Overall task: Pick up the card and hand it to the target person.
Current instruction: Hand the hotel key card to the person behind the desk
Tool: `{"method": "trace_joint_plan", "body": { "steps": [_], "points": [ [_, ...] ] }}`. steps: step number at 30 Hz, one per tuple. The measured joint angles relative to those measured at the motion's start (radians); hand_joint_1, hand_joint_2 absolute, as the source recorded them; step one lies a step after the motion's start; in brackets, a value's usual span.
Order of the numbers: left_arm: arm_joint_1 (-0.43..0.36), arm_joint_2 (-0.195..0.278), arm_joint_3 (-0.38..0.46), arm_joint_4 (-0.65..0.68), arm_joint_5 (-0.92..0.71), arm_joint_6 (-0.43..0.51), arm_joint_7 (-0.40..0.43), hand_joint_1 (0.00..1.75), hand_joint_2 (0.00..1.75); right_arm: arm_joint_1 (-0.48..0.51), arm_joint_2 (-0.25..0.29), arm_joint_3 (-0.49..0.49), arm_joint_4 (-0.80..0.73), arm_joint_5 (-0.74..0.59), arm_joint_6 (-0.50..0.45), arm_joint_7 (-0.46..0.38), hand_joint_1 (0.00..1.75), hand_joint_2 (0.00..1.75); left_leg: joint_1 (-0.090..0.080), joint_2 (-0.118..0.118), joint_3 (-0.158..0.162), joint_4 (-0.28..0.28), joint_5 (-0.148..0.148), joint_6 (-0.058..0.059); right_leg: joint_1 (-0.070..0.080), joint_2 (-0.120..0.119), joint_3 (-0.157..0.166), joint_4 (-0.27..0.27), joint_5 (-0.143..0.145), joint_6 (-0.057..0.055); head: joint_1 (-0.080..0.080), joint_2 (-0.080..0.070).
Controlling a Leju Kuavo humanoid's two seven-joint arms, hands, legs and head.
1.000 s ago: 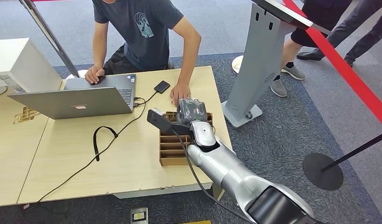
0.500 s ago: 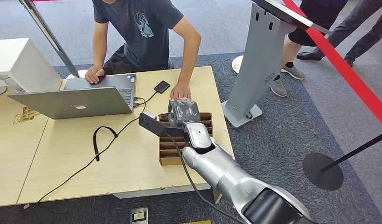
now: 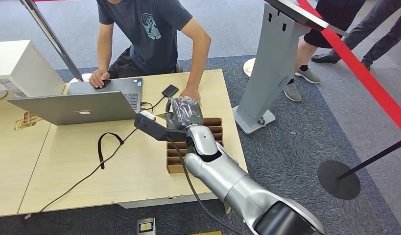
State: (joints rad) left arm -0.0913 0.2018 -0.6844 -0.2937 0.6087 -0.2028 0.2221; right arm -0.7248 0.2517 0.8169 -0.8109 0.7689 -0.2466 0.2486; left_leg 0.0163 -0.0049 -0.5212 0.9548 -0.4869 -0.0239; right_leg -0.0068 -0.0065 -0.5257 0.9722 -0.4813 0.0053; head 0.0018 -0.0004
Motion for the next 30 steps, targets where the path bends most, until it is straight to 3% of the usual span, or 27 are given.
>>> {"method": "trace_joint_plan", "body": {
  "steps": [22,30],
  "points": [
    [0.005,0.0,0.018,0.0,-0.022,-0.007,0.002,0.0,0.0,0.062,-0.102,-0.01,-0.317,0.026,0.009,0.074,1.75,1.75,0.0,0.0,0.0,0.0,0.0,0.0,0.0,0.0,0.0,0.0,0.0,0.0,0.0,0.0],
    [0.005,0.0,0.017,0.0,-0.046,-0.017,-0.009,0.0,0.0,0.099,-0.146,-0.036,-0.434,-0.027,0.008,0.024,1.75,1.75,0.0,0.0,0.0,0.0,0.0,0.0,0.0,0.0,0.0,0.0,0.0,0.0,0.0,0.0]
  ]
}}
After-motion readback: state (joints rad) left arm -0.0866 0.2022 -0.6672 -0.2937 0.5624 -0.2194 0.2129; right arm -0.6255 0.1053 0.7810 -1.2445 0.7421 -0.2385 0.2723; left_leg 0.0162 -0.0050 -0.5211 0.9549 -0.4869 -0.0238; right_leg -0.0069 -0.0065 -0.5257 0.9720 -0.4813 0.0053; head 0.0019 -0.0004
